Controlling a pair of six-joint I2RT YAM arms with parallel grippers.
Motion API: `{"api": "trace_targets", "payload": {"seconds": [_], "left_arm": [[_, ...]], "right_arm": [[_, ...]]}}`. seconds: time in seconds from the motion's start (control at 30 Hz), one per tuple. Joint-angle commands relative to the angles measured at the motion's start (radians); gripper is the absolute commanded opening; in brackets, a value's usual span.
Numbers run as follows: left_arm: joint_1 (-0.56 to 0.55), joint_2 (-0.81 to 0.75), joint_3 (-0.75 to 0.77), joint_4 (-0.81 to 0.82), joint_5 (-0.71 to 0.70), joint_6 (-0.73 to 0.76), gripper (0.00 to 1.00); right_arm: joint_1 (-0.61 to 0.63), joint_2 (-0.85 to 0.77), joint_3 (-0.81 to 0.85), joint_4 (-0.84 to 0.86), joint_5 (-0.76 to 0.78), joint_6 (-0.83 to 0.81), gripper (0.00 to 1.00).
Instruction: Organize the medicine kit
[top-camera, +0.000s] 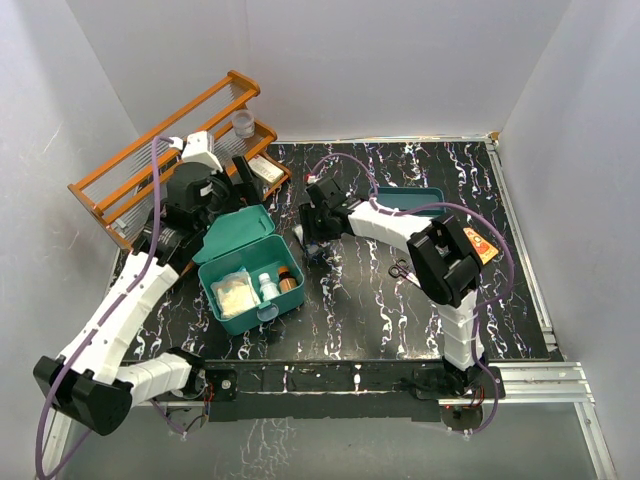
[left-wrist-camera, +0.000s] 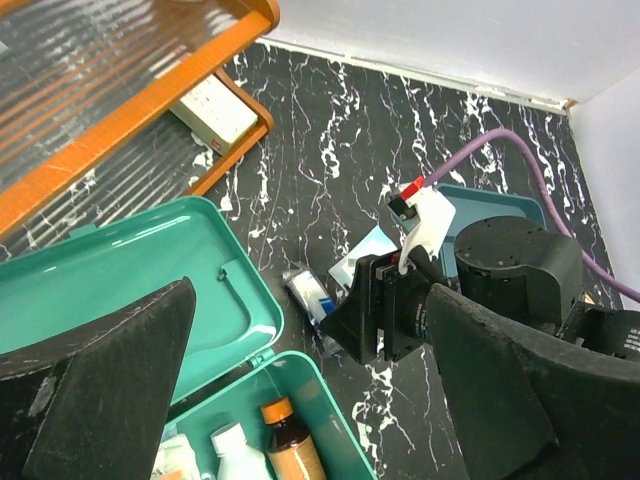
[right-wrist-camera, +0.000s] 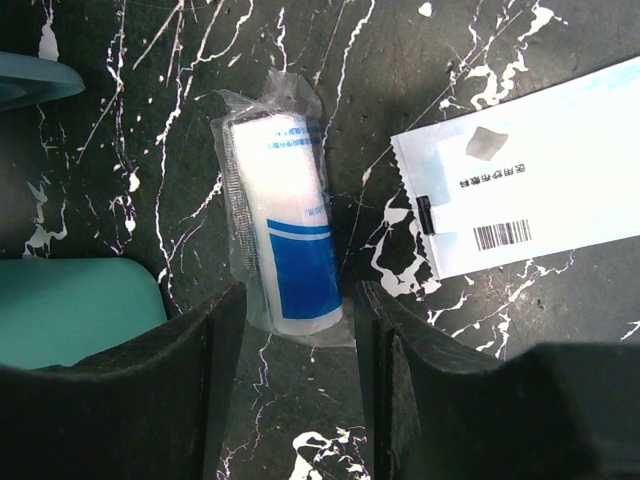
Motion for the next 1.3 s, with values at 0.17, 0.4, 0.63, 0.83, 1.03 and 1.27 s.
{"api": "trace_targets", "payload": {"seconds": [0.17, 0.4, 0.63, 0.83, 1.03, 1.27], "left_arm": [[0.005, 0.018, -0.002, 0.014, 0.091, -0.051, 0.99], [0.005, 0.057, -0.006, 0.0, 0.146, -0.114, 0.99], [0.007, 0.102, -0.006, 0.068, 0.275, -0.148, 0.98], [0.007, 0.145, -0.013, 0.184, 0.378, -0.233, 0.95], [0.007, 0.188, -0.026, 0.389, 0.481, -0.359, 0.92], [0.007, 0.204, -0.012, 0.547, 0.493, -0.382, 0.91]], "right_arm": [[0.0, 0.032, -0.006, 0.035, -0.015, -0.024, 0.4], [-0.002, 0.062, 0.005, 0.041, -0.018, -0.037, 0.26], [-0.038, -0.078, -0.059, 0.124, -0.035, -0.021, 0.17], [-0.137, -0.277, -0.14, 0.249, -0.181, 0.061, 0.17], [-0.208, -0.42, -0.179, 0.345, -0.344, 0.147, 0.2], [-0.225, -0.498, -0.178, 0.501, -0.416, 0.356, 0.25]]}}
